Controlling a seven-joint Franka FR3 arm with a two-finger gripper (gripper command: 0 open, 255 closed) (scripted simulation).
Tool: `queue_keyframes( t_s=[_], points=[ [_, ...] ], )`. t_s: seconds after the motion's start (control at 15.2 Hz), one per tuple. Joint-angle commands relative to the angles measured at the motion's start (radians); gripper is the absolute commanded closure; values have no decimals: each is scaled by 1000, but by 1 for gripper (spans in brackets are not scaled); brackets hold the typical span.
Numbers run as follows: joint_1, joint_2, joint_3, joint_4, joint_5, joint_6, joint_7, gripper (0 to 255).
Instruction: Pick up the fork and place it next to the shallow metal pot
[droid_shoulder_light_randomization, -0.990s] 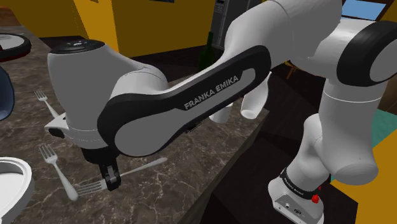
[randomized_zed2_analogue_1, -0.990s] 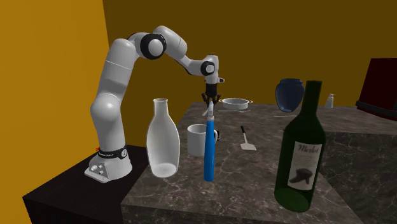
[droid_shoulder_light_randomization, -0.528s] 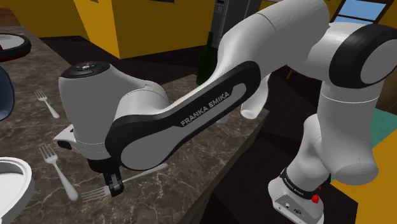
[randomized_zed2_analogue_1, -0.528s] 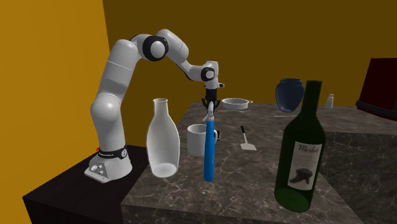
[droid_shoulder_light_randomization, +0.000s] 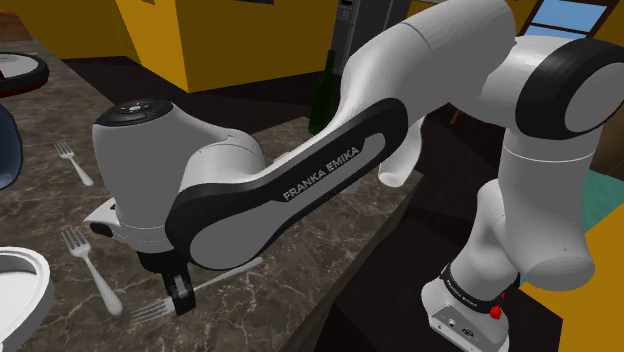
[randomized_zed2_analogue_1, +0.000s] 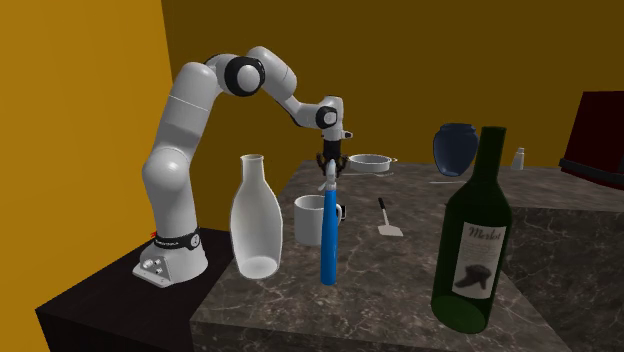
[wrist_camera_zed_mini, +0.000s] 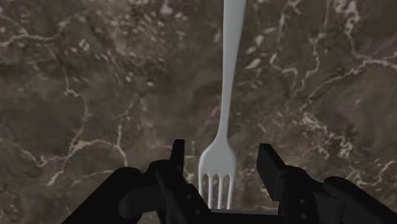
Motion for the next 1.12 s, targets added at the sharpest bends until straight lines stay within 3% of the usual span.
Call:
queue_keyframes(
  t_s=[0.0,0.26,0.53,1.06],
  points=[
    [0,0,0,0,0,0,0,0],
    [0,0,0,0,0,0,0,0],
    [-10,-57,11,50,24,-104,-15,0],
    [-10,-57,11,50,24,-104,-15,0]
  ],
)
